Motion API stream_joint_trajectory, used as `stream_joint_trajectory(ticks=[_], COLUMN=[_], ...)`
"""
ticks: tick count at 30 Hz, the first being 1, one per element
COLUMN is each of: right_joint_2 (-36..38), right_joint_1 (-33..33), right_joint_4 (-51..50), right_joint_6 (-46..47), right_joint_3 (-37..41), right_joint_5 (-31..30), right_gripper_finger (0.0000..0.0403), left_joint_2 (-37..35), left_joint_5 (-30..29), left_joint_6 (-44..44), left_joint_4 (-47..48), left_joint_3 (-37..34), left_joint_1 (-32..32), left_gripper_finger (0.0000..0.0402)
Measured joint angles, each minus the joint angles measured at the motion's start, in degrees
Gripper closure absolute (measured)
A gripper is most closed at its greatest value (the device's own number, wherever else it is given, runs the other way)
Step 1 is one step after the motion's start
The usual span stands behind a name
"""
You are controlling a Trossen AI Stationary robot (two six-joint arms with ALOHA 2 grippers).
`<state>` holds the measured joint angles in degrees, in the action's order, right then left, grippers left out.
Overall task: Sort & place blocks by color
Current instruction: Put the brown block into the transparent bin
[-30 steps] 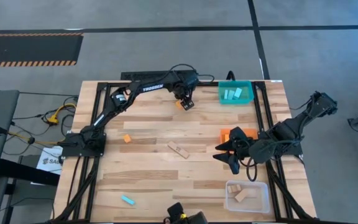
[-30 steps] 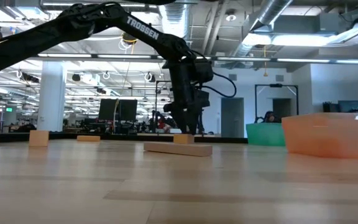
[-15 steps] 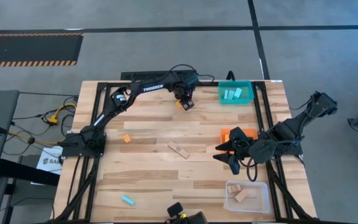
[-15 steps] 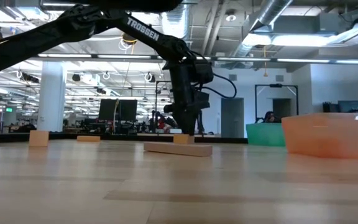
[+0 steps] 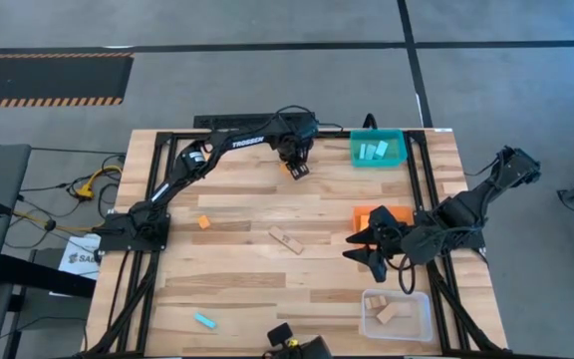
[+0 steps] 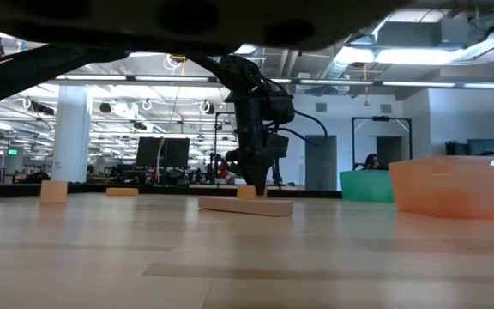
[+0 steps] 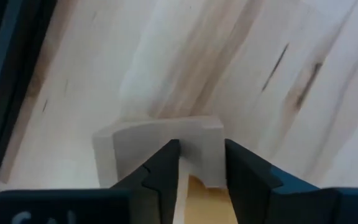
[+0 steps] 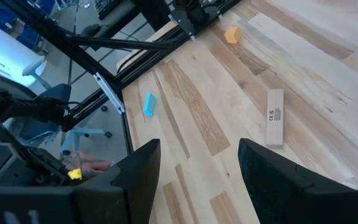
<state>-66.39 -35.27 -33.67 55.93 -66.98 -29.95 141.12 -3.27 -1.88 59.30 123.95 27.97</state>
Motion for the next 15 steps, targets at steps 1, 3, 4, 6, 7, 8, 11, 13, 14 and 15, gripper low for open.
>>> stream_joint_trajectory(ticks=[1, 3, 4, 6, 7, 8, 11, 13, 14, 15], right_joint_2=[0.0, 0.0, 0.0, 0.0, 0.0, 0.0, 0.0, 0.0, 0.0, 0.0], right_joint_1=[0.0, -0.02, -0.02, -0.02, -0.02, -0.02, -0.02, -0.01, 0.05, 0.2], right_joint_4=[0.0, 0.15, 0.15, 0.9, 1.16, 1.17, 1.32, 1.3, 1.34, 1.34], right_joint_6=[0.1, 0.15, 0.15, 0.12, 0.1, -0.06, -0.67, -1.38, -1.94, -2.48], right_joint_3=[0.0, 0.0, 0.0, 0.0, 0.0, 0.0, 0.0, 0.0, 0.0, 0.0], right_joint_5=[0.0, 0.0, 0.0, 0.0, 0.01, 0.02, 0.02, 0.02, 0.02, 0.02], right_gripper_finger=[0.0163, 0.0163, 0.0163, 0.0163, 0.0163, 0.0163, 0.0163, 0.0163, 0.0163, 0.0163], left_joint_2=[-0.07, -0.15, -0.15, -0.22, -0.36, -0.63, -1.72, -3.26, -4.58, -6.23], left_joint_5=[0.76, 1.59, 1.98, 2.07, 2.03, 2.15, 2.56, 2.72, 3.29, 3.99], left_joint_6=[-0.06, -0.06, -0.09, -0.67, -1.31, -1.9, -4.11, -5.1, -5.27, -5.29], left_joint_4=[0.36, 0.51, 0.63, 1.53, 2.2, 2.94, 5.35, 6.0, 6.08, 5.96], left_joint_3=[0.19, 0.23, 0.24, 0.34, 0.39, 0.4, 0.23, 0.09, 0.08, 0.08], left_joint_1=[0.23, 0.72, 1.0, 1.58, 1.78, 1.98, 2.2, 2.2, 2.16, 2.14], left_gripper_finger=[0.0304, 0.0324, 0.0336, 0.0368, 0.0381, 0.0387, 0.0388, 0.0391, 0.0394, 0.0396])
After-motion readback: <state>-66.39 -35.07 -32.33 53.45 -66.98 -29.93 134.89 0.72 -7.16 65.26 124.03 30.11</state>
